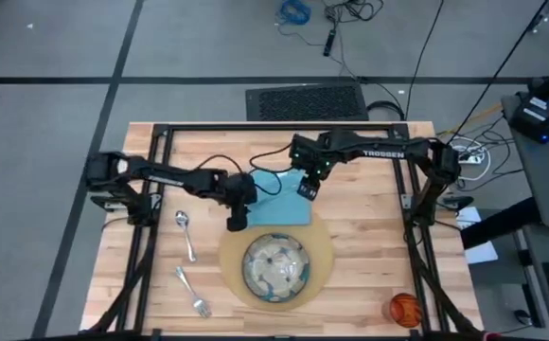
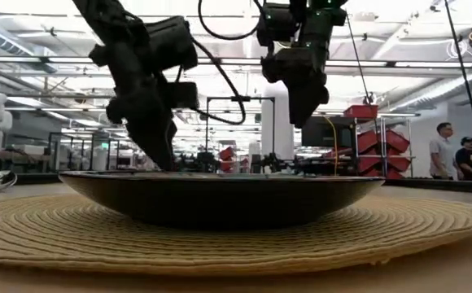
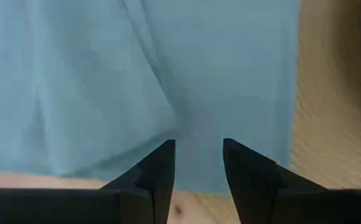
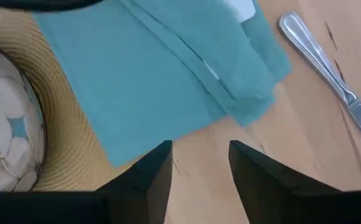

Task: Set table place
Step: Fold the blue napkin

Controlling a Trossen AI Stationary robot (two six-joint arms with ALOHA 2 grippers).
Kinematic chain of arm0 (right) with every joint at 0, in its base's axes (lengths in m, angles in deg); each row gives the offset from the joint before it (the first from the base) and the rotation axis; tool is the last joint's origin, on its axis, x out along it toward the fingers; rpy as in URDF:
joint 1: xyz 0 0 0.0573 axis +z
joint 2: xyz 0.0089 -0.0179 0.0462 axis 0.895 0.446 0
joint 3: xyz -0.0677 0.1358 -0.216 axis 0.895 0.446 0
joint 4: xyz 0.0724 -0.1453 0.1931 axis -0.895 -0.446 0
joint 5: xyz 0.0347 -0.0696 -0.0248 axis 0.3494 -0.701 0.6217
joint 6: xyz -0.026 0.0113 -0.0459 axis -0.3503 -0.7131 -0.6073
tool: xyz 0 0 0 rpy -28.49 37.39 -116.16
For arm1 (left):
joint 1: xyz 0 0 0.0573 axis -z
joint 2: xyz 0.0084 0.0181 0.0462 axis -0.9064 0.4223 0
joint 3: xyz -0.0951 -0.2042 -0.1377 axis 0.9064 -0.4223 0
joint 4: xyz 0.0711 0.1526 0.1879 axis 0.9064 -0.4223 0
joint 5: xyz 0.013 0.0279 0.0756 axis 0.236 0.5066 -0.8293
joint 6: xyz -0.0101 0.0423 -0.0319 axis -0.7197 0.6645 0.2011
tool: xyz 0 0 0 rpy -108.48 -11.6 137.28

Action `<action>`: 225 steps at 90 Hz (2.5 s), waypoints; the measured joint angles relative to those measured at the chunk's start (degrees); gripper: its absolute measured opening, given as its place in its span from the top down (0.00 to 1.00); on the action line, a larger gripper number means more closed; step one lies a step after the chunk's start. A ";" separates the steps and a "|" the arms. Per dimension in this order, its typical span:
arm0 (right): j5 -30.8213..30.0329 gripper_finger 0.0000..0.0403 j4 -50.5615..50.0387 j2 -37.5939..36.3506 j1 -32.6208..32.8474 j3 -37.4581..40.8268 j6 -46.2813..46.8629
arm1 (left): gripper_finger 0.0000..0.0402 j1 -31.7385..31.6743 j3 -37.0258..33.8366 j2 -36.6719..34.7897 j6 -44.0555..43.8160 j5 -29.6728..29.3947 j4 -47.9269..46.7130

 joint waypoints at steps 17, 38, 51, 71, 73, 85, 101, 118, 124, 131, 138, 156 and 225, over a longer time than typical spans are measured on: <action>0.00 0.63 0.04 0.00 -0.06 -0.02 -0.13 | 0.70 0.62 0.07 -0.10 2.12 1.38 0.74; 0.00 0.63 0.37 0.00 -0.09 -0.02 -0.37 | 0.70 2.71 0.07 -0.33 9.29 -9.32 1.36; 0.00 0.63 0.35 0.00 -0.11 -0.02 -0.40 | 0.70 3.99 0.00 0.75 12.19 -9.73 1.00; 0.00 0.63 0.49 0.00 -0.15 -0.02 -0.42 | 0.70 4.32 0.04 1.88 15.34 -14.86 2.80; 0.00 0.63 0.48 0.00 -0.15 -0.02 -0.42 | 0.70 4.27 0.04 2.00 15.46 -15.09 3.05; 0.02 0.63 0.48 0.00 -0.15 -0.04 -0.44 | 0.70 4.36 0.04 2.84 15.59 -15.23 3.31; 0.02 0.63 0.48 0.00 -0.15 -0.04 -0.44 | 0.70 4.50 0.04 3.87 15.49 -14.86 3.77; 0.02 0.63 0.48 0.00 -0.15 -0.04 -0.46 | 0.70 5.15 0.07 3.94 15.38 -15.82 4.18; 0.02 0.63 0.48 0.00 -0.15 -0.04 -0.46 | 0.71 5.15 0.07 3.94 15.12 -18.15 4.16; 0.02 0.63 0.48 0.00 -0.15 -0.05 -0.46 | 0.78 5.15 0.07 3.94 15.05 -21.06 4.36; 0.02 0.63 0.48 0.00 -0.15 -0.04 -0.45 | 0.89 5.11 0.07 3.94 15.07 -21.16 4.27; 0.02 0.63 0.48 0.00 -0.15 -0.05 -0.46 | 1.00 5.13 0.07 3.94 15.06 -21.41 4.67; 0.07 0.63 -1.25 0.00 2.32 -0.07 -0.46 | 1.00 -9.73 2.89 3.39 18.00 -22.60 4.93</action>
